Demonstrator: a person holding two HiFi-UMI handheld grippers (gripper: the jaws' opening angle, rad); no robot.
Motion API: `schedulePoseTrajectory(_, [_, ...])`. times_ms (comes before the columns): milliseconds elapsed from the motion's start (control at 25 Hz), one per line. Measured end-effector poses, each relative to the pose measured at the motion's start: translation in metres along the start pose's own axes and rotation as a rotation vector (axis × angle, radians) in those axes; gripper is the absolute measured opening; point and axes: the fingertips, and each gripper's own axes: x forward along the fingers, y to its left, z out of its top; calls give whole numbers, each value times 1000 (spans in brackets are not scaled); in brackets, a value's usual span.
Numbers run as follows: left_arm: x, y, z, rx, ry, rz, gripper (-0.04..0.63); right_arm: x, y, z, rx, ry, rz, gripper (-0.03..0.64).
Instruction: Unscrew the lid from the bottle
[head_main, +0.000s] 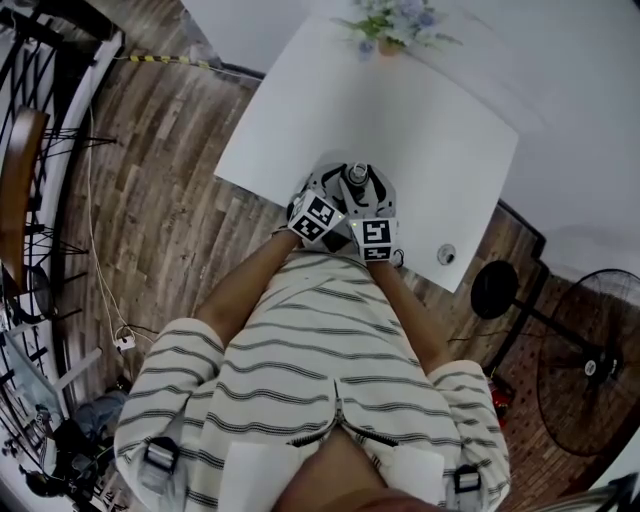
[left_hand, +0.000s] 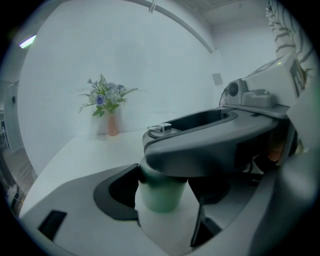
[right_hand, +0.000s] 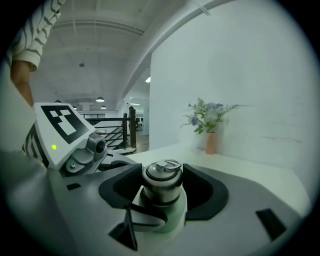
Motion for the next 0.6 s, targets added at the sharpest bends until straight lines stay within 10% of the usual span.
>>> schedulePoseTrajectory(320, [-1, 0, 0, 3, -2, -3, 307, -1, 2, 1, -49, -4, 85, 259])
schedulePoseTrajectory(600, [-1, 1, 0, 11, -1, -19, 307, -2, 6, -1, -107, -2, 383, 259])
